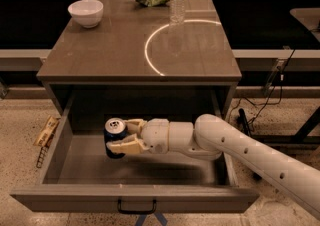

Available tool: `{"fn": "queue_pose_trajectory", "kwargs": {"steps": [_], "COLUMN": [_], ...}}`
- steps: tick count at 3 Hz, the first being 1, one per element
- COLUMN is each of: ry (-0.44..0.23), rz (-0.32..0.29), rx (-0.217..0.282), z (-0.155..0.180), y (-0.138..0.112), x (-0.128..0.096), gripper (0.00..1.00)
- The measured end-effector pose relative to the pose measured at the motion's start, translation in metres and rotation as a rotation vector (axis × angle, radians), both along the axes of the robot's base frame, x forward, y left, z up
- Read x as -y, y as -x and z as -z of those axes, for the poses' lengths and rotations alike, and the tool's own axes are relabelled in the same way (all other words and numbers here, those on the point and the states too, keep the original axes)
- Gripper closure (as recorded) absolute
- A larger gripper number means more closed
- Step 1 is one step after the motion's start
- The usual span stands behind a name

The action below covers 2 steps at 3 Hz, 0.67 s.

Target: Place pepsi can into top drawer

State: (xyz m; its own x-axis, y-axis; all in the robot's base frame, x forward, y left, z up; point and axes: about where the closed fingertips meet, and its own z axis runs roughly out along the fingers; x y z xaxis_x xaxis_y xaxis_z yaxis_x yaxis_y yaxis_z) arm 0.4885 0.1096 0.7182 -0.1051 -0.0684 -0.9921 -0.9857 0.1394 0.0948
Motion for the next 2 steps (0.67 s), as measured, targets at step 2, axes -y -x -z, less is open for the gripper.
{"fn": "queue_pose_trajectory", "kwargs": {"steps": [2], "ry": [0.035], "rz": [-0.012], "rx": [0.031], "z": [0.016], "y": [0.0058], "x": [-0.0082], "gripper": [1.0]}}
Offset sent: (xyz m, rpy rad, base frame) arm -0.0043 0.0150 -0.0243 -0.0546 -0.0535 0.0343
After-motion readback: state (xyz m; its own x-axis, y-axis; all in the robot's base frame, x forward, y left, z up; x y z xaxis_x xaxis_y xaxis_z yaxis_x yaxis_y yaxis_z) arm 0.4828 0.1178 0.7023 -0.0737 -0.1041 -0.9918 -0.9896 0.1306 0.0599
